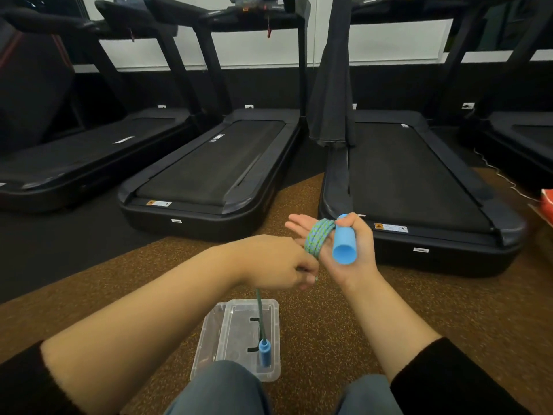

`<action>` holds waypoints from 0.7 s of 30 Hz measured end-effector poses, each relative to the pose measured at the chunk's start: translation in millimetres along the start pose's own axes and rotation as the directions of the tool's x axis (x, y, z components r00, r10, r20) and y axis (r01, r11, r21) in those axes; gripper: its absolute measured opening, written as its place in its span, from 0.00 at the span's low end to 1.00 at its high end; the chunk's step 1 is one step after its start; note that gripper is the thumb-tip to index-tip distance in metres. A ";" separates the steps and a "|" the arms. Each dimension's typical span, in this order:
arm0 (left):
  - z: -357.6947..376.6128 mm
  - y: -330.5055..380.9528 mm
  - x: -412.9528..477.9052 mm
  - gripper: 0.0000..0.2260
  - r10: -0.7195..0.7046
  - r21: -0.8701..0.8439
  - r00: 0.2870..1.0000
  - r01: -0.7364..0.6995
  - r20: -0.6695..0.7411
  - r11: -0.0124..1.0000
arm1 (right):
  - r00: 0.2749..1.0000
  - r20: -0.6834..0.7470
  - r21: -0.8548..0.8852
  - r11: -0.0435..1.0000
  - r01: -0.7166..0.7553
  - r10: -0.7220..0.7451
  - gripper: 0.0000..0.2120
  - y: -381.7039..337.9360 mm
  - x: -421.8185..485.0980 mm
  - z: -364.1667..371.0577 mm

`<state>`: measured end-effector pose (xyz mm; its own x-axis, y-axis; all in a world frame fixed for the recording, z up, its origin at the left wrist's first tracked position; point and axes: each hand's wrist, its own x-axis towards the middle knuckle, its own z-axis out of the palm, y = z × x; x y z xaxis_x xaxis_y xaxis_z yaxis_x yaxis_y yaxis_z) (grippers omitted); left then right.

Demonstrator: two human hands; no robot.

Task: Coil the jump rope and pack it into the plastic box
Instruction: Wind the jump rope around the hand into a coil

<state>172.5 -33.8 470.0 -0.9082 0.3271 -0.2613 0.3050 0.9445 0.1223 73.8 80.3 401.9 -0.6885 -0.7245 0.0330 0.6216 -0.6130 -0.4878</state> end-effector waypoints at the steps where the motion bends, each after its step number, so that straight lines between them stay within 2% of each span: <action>1: -1.0 -2.3 -0.5 0.09 0.002 -0.016 1.000 -0.002 -0.012 1.000 | 1.000 -0.006 -0.057 0.998 -0.025 0.025 0.47 3.3 -2.0 -1.1; 3: -1.9 -7.7 -1.5 0.09 0.003 -0.068 1.000 -0.004 -0.022 0.998 | 0.996 0.001 -0.199 0.976 -0.082 0.084 0.47 9.3 -6.6 -1.6; 6: -2.5 -13.4 -3.6 0.10 -0.008 -0.105 1.000 0.007 -0.015 0.994 | 0.982 0.036 -0.382 0.910 -0.160 0.188 0.41 13.2 -10.9 -1.6; 9: -2.3 -16.0 -4.4 0.09 -0.022 -0.087 1.000 0.022 -0.006 0.996 | 0.972 0.077 -0.420 0.891 -0.173 0.224 0.29 9.6 -10.8 -5.1; 11: -3.1 -16.2 -5.4 0.08 -0.023 -0.068 1.000 0.022 -0.014 0.997 | 0.966 0.111 -0.439 0.883 -0.165 0.235 0.27 8.1 -11.5 -4.6; 14: -4.3 -13.8 -6.8 0.09 -0.012 -0.019 1.000 0.012 -0.005 1.000 | 0.962 0.120 -0.409 0.896 -0.176 0.244 0.30 7.1 -11.9 -3.6; 17: -2.5 -11.6 -6.8 0.08 -0.001 0.027 1.000 0.001 0.003 1.000 | 0.969 0.113 -0.297 0.938 -0.178 0.219 0.36 6.0 -12.0 -3.0; 21: -2.8 -10.9 -9.1 0.08 -0.006 0.044 1.000 0.005 0.011 0.999 | 0.975 0.135 -0.178 0.972 -0.153 0.178 0.40 6.5 -13.5 -4.1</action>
<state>176.6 -47.2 473.7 -0.9067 0.3219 -0.2726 0.3124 0.9467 0.0787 85.6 87.4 394.7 -0.5098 -0.8580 0.0629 0.6434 -0.4287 -0.6342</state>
